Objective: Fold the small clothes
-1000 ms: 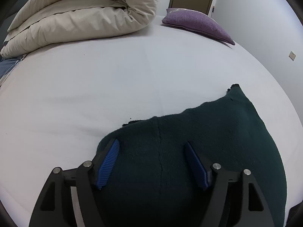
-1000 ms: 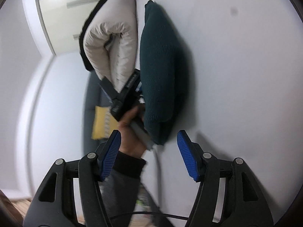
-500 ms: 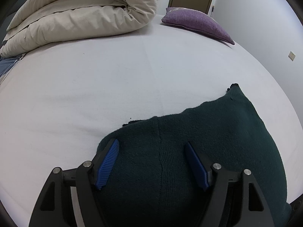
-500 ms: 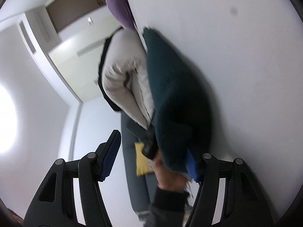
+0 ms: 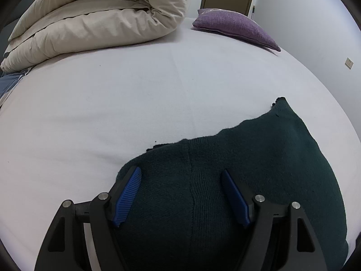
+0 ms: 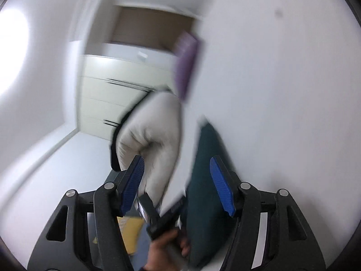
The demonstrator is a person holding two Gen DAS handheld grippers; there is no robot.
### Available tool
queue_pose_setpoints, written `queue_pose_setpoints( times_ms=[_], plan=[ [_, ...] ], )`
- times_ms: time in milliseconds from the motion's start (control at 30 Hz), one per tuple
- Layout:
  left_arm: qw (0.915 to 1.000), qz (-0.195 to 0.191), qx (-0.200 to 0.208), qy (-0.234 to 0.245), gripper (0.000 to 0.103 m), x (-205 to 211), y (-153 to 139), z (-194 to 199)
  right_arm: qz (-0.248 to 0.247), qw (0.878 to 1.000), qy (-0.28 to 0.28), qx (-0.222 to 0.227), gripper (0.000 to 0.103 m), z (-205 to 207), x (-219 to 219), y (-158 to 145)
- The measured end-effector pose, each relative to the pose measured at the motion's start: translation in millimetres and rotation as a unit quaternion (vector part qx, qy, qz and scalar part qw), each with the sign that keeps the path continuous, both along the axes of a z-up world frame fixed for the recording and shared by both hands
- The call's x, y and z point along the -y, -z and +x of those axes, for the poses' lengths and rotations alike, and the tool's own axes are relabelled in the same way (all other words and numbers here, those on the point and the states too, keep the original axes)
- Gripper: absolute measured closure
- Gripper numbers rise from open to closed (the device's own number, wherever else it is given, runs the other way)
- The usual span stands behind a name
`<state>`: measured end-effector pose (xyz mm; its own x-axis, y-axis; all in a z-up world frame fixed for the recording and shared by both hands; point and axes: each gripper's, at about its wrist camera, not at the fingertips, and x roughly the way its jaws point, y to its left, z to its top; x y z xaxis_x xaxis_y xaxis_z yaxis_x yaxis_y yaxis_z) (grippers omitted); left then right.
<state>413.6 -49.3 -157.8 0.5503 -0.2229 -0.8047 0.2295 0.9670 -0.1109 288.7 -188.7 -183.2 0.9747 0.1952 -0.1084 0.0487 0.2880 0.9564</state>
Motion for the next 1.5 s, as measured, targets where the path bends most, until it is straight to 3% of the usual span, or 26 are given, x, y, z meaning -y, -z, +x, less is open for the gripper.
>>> queue_pose_setpoints(
  times_ms=[33,133,233,333,500,633,767,900,1067,1133,1200,1300,1400,1500],
  plan=[
    [1.0000,0.002,0.000,0.000,0.027,1,-1,0,0.012,1.000,-0.020,0.003,0.044,5,6,1],
    [1.0000,0.004,0.000,0.000,0.026,1,-1,0,0.058,0.993,-0.074,-0.070,0.044,18,22,21],
    [1.0000,0.002,0.000,-0.001,0.026,2,-1,0,0.148,0.980,-0.111,-0.068,0.042,7,20,46],
    [1.0000,0.008,0.002,-0.001,0.026,1,0,1,0.182,0.969,-0.142,-0.085,0.044,9,-6,66],
    [1.0000,0.008,0.003,-0.001,0.026,2,0,1,0.207,0.952,-0.198,-0.106,0.042,29,-46,78],
    [0.9999,0.010,0.003,-0.001,0.026,5,0,-1,0.196,0.952,-0.200,-0.126,0.045,51,-52,87],
    [0.9999,0.010,0.003,-0.003,0.026,6,0,-1,0.257,0.938,-0.215,-0.086,0.040,76,-47,92],
    [0.9999,0.015,0.004,-0.004,0.026,9,-2,-4,0.245,0.950,-0.185,-0.054,0.041,75,-30,80],
    [0.9998,0.016,0.007,-0.005,0.026,10,-1,-6,0.187,0.970,-0.156,-0.025,0.045,55,-20,66],
    [0.9996,0.025,0.013,-0.006,0.026,14,-3,-8,0.194,0.969,-0.150,-0.026,0.046,42,-11,75],
    [0.9991,0.037,0.017,-0.009,0.026,16,-6,-11,0.208,0.966,-0.148,-0.041,0.055,33,-4,89],
    [0.9986,0.045,0.021,-0.016,0.027,16,-17,-19,0.135,0.976,-0.158,-0.068,0.054,23,0,77],
    [0.9992,0.008,0.022,-0.032,0.027,7,-30,-32,0.089,0.983,-0.138,-0.081,0.053,2,24,58],
    [0.9978,-0.036,0.030,-0.047,0.029,2,-43,-43,0.048,0.989,-0.124,-0.059,0.053,9,52,26]
  ],
)
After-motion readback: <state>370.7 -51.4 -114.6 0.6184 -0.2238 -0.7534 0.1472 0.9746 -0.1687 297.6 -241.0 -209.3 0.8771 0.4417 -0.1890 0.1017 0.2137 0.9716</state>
